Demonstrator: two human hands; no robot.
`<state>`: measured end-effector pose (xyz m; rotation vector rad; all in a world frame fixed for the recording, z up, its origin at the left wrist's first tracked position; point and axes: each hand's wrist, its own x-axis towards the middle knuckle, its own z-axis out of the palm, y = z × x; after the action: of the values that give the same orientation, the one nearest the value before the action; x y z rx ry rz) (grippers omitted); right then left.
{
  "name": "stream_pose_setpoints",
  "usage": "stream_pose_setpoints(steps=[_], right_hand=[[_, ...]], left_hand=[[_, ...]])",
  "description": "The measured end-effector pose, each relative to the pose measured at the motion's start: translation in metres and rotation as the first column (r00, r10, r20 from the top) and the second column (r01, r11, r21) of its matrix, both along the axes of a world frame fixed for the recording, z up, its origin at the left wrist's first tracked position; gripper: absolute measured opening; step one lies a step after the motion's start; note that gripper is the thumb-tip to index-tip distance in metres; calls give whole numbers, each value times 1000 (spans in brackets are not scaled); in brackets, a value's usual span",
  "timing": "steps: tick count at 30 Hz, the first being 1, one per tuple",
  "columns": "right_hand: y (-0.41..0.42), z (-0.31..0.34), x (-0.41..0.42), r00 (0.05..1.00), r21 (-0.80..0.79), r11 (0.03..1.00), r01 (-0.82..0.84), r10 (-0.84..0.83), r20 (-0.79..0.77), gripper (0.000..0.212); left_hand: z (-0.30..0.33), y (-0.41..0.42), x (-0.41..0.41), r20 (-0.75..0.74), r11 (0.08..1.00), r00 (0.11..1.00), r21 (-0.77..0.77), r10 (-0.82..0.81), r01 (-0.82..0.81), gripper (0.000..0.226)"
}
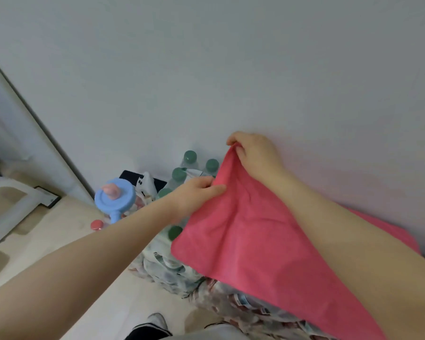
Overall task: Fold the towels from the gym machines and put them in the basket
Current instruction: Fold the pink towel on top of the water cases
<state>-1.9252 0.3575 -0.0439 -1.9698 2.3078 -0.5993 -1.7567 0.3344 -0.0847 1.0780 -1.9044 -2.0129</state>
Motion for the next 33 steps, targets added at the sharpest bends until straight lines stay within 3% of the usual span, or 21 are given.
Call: stream_pose_setpoints(steps=[1, 3, 5, 10, 15, 18, 21, 23, 25, 29, 31, 33], right_hand=[[-3, 3, 1, 1000, -3, 1000, 22, -22, -16, 25], [-9, 7, 6, 995, 15, 998, 57, -55, -84, 21], [-18, 10, 14, 990, 20, 996, 84, -81, -112, 22], [-54, -1, 38, 995, 74, 992, 100, -99, -12, 23], [-85, -7, 52, 992, 262, 961, 85, -57, -113, 32], [-96, -9, 62, 991, 181, 980, 76, -54, -125, 34], [-97, -16, 76, 992, 62, 995, 84, -78, -96, 42], [-92, -27, 89, 989, 120, 992, 48, -31, -143, 50], [-82, -35, 98, 984, 142, 990, 17, 9, -178, 54], [-63, -41, 106, 983, 17, 991, 134, -131, -131, 42], [-56, -49, 107, 980, 183, 968, 174, -152, -129, 39], [-49, -60, 105, 983, 412, 894, 178, -143, -116, 54]], left_hand=[[1, -1, 5, -66, 994, 997, 111, 25, -18, 28], [1, -5, 17, -119, 981, 990, 188, 77, -54, 23], [0, -13, 33, -83, 988, 993, 136, 87, -75, 21], [4, -32, 80, 32, 996, 999, 76, -42, 40, 21], [-3, -42, 111, 19, 988, 998, 143, 55, -57, 28], [-5, -43, 117, 28, 973, 989, 175, 146, -148, 40], [-8, -45, 120, 103, 968, 963, 1, 250, -252, 25], [-13, -47, 126, 154, 955, 946, -125, 285, -268, 24], [-18, -47, 133, 252, 966, 938, -156, 239, -205, 31], [-25, -42, 148, 373, 997, 925, -62, 75, -55, 54], [-29, -41, 154, 377, 999, 925, -33, 40, -29, 59], [-29, -38, 157, 354, 1000, 935, 7, 15, -18, 51]])
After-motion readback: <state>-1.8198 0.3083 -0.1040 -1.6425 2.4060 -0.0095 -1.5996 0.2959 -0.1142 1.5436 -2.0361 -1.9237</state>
